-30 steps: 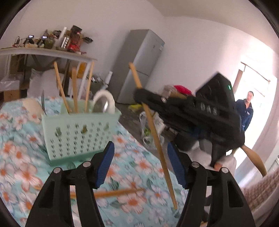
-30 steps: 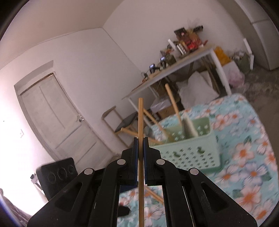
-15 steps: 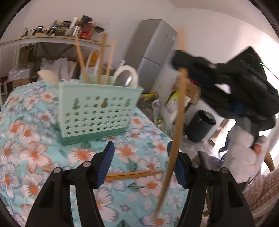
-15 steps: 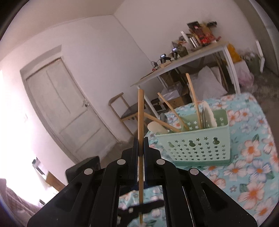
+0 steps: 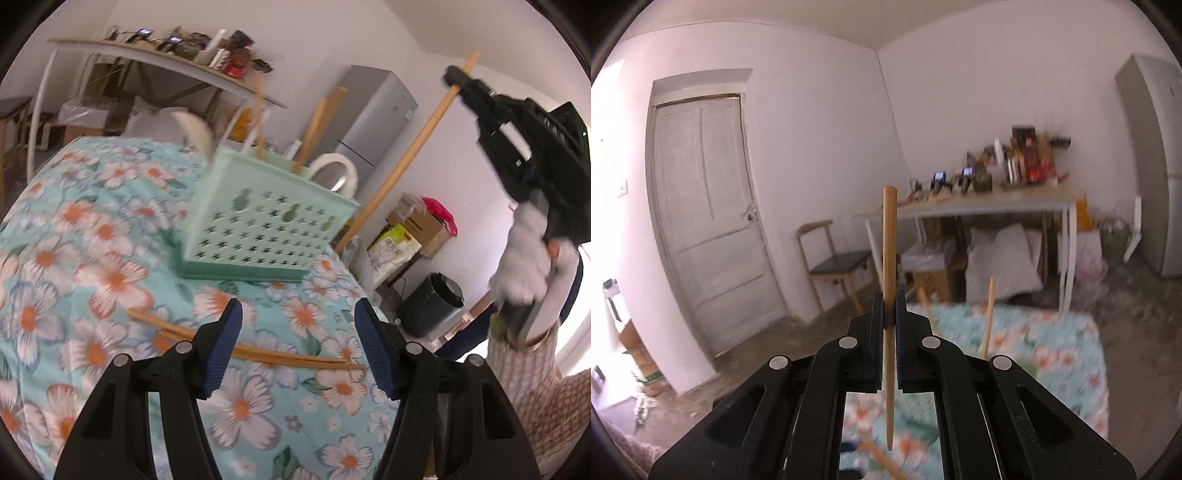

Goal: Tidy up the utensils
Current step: 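Lower the chopstick into the basket and open the right tool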

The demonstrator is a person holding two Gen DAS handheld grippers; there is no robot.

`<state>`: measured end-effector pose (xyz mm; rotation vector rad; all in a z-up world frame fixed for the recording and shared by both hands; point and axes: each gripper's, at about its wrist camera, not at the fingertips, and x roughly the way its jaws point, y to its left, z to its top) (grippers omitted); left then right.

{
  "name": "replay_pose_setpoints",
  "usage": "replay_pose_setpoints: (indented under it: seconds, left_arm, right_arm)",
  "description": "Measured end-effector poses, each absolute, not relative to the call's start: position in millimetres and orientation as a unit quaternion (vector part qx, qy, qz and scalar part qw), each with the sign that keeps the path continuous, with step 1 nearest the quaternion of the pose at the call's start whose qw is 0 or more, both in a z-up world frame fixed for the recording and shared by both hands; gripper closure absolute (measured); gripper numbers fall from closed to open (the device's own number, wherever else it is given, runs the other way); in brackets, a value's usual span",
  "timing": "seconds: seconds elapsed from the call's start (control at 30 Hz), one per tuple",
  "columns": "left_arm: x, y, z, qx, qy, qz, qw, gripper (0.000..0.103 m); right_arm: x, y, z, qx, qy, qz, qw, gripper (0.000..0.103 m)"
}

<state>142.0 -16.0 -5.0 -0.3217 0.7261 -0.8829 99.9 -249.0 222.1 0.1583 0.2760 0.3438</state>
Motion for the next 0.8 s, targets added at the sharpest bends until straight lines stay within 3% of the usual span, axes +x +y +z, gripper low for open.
replay_pose_setpoints:
  seconds: [0.3,0.7,0.73,0.8]
  left_arm:
    - [139,7,-25,-0.146,0.354,-0.376,0.844,0.042]
    - [123,-11,-50,-0.126,0.387,-0.367,0.836,0.042]
    - [123,-11,-51,-0.126,0.388,-0.367,0.836,0.042]
    - [121,-13,-51,-0.125,0.388,-0.369,0.835,0.042]
  right_arm:
    - [119,-250,248,0.016,0.058,0.115,0.992,0.099]
    - [176,-225,159,-0.102,0.151,0.087,0.979,0.099]
    - [175,-225,155,-0.107,0.162,0.088,0.977,0.098]
    - [167,-227,153,-0.106,0.165,0.086,0.977,0.084]
